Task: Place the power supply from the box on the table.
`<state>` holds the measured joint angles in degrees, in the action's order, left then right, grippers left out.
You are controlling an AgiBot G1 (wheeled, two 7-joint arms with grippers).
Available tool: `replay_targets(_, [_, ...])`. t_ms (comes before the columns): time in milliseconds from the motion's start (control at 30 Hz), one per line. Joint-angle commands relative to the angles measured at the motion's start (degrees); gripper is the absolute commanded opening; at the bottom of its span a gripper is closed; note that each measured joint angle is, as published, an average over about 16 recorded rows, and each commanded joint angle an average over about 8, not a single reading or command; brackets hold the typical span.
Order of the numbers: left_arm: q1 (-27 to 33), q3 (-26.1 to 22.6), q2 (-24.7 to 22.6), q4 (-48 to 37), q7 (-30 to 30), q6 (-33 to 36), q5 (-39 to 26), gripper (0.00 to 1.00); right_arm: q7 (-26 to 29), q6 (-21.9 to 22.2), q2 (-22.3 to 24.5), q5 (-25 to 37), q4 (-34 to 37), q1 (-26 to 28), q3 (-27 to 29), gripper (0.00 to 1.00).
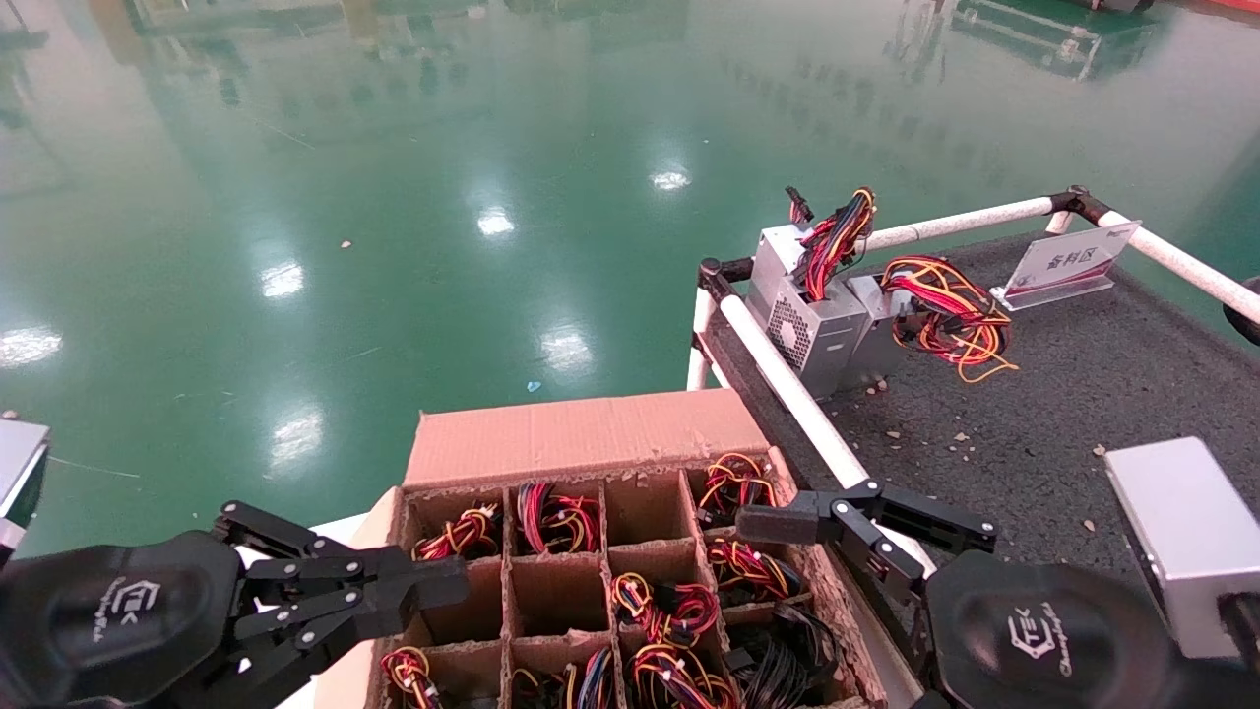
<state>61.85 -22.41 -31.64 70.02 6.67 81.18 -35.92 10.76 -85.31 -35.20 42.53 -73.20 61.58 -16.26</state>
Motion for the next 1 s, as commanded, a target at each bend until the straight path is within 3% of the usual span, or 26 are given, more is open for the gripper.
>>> replay_targets(33, [0.0,0.0,0.0,0.0,0.0,0.0,0.0,1.0,0.02,-0.21,0.1,-0.32,-0.04,0.04,0.13,1.0])
replay_targets(200, [0.0,0.0,0.0,0.0,0.0,0.0,0.0,1.0,0.02,2.11,-0.91,3.06,0.25,-0.59,-1.31,1.0])
replay_targets(633, [0.0,0.0,0.0,0.0,0.0,0.0,0.0,1.0,-0.37,14.67,-3.57,18.14,0.37,-3.46,-6.03,1.0])
replay_targets(667, [0.0,0.0,0.0,0.0,0.0,0.0,0.0,1.0,-0.28,15.37,-3.72,18.9,0.51,-3.54,-6.25,0.93])
replay_targets(900, [0.0,0.0,0.0,0.0,0.0,0.0,0.0,1.0,2.07,19.82,-6.46,24.13,1.09,-2.44,-8.44,0.06])
replay_targets(933, [0.0,0.0,0.0,0.0,0.0,0.0,0.0,1.0,2.57,20.39,-6.98,24.85,1.08,-2.16,-8.81,0.01])
replay_targets(1000, [0.0,0.0,0.0,0.0,0.0,0.0,0.0,1.0,3.62,21.43,-8.08,26.23,0.88,-1.57,-9.55,0.0])
